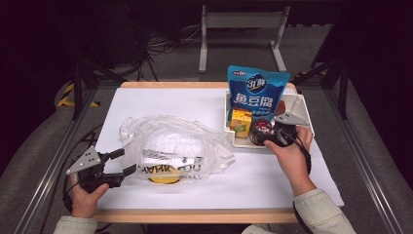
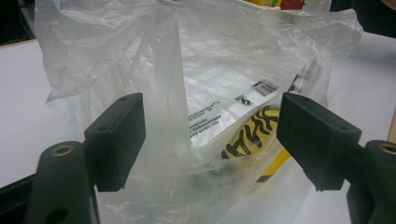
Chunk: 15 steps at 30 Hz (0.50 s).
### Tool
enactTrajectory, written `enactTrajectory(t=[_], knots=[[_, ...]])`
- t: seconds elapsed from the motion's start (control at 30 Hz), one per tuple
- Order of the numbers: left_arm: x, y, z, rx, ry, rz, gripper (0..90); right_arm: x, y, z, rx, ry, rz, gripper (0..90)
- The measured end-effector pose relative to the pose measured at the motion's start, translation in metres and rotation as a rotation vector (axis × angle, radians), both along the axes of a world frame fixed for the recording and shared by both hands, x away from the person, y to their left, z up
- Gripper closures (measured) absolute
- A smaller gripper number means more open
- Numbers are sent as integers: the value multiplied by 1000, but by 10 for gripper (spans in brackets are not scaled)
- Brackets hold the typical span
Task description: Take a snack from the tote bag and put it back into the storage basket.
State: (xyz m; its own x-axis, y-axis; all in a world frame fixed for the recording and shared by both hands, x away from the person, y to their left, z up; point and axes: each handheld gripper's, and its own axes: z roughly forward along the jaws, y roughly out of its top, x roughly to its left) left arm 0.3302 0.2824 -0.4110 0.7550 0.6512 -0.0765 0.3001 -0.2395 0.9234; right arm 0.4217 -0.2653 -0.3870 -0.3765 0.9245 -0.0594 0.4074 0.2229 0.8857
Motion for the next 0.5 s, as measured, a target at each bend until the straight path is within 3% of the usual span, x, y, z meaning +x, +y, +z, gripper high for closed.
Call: enactTrajectory(t=[0.2, 0.5], knots=[[-2, 0, 1, -1, 2, 0, 247, -12, -6, 19, -1, -30, 41, 96], [-3, -1, 2, 3, 5, -1, 240, -29, -22, 33, 21, -45, 97, 96]])
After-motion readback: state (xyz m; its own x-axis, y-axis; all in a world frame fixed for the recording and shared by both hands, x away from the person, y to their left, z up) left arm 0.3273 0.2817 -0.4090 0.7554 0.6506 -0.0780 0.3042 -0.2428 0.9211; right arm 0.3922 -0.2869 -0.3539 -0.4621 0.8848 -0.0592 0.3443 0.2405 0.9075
